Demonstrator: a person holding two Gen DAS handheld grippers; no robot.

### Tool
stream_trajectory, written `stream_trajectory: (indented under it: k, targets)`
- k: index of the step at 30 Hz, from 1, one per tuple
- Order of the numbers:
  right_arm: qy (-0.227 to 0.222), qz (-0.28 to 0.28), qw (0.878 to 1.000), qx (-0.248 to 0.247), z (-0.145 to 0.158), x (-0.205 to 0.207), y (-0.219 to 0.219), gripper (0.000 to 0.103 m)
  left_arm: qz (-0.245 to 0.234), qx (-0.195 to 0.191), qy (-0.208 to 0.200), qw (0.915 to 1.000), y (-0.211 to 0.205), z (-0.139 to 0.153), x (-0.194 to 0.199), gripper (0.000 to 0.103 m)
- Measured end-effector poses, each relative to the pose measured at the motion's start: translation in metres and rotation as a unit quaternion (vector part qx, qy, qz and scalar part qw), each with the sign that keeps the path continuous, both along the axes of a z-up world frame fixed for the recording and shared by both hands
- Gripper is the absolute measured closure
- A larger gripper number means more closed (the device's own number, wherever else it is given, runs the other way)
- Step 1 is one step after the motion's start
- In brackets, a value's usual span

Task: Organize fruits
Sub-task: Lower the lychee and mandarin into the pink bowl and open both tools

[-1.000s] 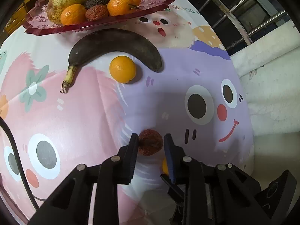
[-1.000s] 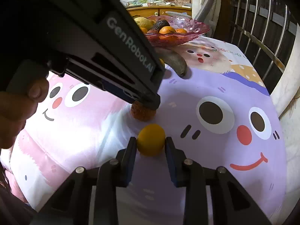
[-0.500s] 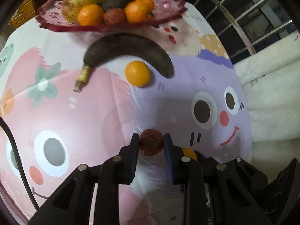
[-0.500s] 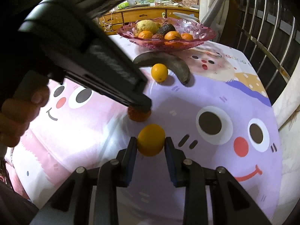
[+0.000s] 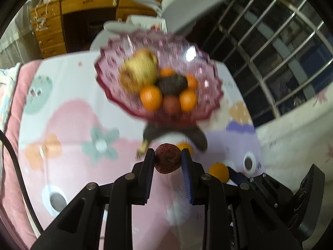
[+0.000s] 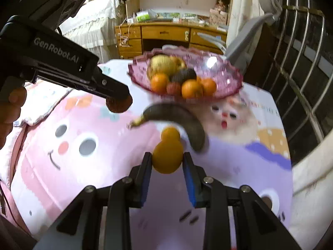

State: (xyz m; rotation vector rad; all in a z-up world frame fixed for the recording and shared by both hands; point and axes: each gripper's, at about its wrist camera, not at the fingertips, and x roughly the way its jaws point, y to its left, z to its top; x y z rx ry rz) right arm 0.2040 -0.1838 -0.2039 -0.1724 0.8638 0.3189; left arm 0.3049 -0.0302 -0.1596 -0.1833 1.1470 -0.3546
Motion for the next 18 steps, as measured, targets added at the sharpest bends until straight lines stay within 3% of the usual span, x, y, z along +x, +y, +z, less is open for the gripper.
stream_trajectory:
  k: [8, 18]
  targets:
    - [-0.024, -0.002, 1.000, 0.009, 0.017, 0.043, 0.014, 0.073, 0.032, -0.032, -0.045, 0.9980, 0.023, 0.016, 0.035, 0.079]
    - [-0.032, -0.021, 0.999, 0.023, 0.018, 0.095, 0.025, 0.073, 0.043, -0.040, -0.060, 0.9965, 0.022, 0.005, 0.073, 0.079]
